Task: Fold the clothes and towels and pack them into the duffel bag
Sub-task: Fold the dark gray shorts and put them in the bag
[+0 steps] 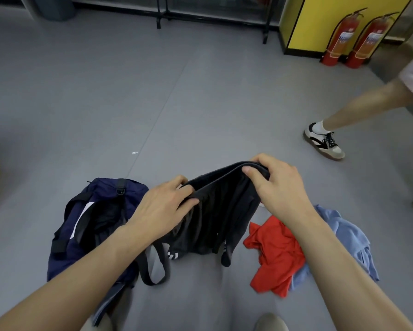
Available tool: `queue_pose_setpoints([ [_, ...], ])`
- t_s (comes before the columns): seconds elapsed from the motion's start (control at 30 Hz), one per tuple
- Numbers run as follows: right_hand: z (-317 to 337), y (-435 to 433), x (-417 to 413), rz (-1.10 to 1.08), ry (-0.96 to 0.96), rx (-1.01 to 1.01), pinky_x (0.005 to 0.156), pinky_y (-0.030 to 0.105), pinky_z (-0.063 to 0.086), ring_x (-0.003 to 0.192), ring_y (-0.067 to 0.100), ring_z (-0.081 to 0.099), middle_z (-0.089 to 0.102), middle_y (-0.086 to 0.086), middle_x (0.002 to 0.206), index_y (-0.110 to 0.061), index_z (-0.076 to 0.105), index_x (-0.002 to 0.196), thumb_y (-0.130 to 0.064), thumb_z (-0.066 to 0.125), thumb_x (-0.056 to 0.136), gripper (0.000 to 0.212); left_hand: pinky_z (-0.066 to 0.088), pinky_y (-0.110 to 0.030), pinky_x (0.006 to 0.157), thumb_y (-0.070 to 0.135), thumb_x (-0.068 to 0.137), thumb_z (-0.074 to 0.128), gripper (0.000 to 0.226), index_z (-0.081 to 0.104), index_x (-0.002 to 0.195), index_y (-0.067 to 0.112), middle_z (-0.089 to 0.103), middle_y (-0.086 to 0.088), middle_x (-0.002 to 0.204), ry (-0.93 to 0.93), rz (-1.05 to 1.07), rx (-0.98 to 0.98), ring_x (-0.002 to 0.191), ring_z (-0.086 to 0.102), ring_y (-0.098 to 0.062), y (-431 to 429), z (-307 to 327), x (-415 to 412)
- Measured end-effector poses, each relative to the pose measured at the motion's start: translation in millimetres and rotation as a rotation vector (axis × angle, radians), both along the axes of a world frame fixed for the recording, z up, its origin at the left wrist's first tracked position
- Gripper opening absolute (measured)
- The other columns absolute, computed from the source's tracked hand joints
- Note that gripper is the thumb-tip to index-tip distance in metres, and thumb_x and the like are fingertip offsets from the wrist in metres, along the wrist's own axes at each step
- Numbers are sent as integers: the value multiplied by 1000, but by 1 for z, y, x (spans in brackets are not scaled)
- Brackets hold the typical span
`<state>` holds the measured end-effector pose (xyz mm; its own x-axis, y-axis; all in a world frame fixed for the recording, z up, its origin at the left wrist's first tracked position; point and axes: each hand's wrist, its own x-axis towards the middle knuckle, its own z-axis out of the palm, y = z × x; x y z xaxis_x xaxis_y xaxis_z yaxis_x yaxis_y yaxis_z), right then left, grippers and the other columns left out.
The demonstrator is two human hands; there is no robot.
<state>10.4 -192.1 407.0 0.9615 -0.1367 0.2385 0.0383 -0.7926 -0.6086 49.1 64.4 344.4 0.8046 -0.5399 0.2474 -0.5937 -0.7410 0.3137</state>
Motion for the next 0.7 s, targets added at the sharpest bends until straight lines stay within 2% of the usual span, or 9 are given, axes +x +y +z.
queue_pose_setpoints([
  [0.13, -5, -1, 0, 15, 22, -38, 64, 32, 41, 70, 3, 56, 61, -17, 68, -30, 58, 82, -40, 58, 94, 15, 46, -34, 73, 37, 97, 53, 18, 61, 95, 21, 52, 10, 90, 50, -33, 40, 80, 53, -14, 4, -10, 4],
  [0.2, -7, -4, 0, 16, 17, -35, 60, 27, 38, 72, 2, 56, 61, -18, 71, -29, 58, 83, -40, 58, 94, 15, 45, -34, 76, 35, 96, 51, 13, 57, 95, 23, 51, 11, 86, 100, -25, 80, 80, 52, -15, 7, -19, 4],
  [0.3, -9, -8, -1, 8, 39, -30, 59, 26, 38, 73, 3, 56, 61, -15, 70, -27, 59, 83, -38, 59, 94, 16, 43, -32, 74, 32, 98, 50, 11, 54, 100, 22, 53, 10, 86, 164, 13, 76, 80, 54, -16, 16, -30, 6],
  [0.4, -16, -19, -4, -44, 60, -44, 63, 35, 43, 71, 14, 57, 61, -10, 67, -25, 58, 83, -39, 57, 96, 19, 45, -30, 73, 25, 97, 53, 9, 52, 105, 25, 57, 11, 89, 172, 31, 62, 81, 59, -16, 25, -39, 11],
  [0.5, -28, -31, -1, -64, 131, -158, 64, 34, 42, 77, 21, 61, 62, -13, 70, -30, 59, 89, -42, 58, 95, 14, 43, -20, 62, 29, 98, 56, 23, 41, 113, 39, 58, 19, 93, 284, 187, -23, 75, 59, -4, 40, -41, 20],
  [0.57, -39, -37, 9, -78, 215, -208, 67, 33, 42, 85, 24, 64, 67, -11, 79, -33, 64, 96, -45, 59, 94, 13, 42, -21, 61, 33, 98, 60, 34, 37, 122, 42, 59, 19, 95, 299, 209, -41, 75, 61, -5, 47, -40, 33],
  [0.63, -46, -38, 26, -74, 271, -262, 69, 34, 43, 90, 27, 64, 70, -8, 86, -34, 66, 99, -47, 59, 95, 15, 45, -29, 68, 33, 97, 61, 32, 46, 125, 36, 63, 14, 95, 257, 180, 7, 84, 63, -14, 50, -37, 55],
  [0.7, -47, -46, 46, -66, 300, -266, 73, 35, 48, 88, 28, 67, 71, -7, 86, -35, 65, 98, -43, 58, 96, 11, 46, -32, 75, 31, 98, 60, 16, 59, 113, 28, 66, 7, 98, 239, 160, 42, 92, 64, -20, 43, -29, 87],
])
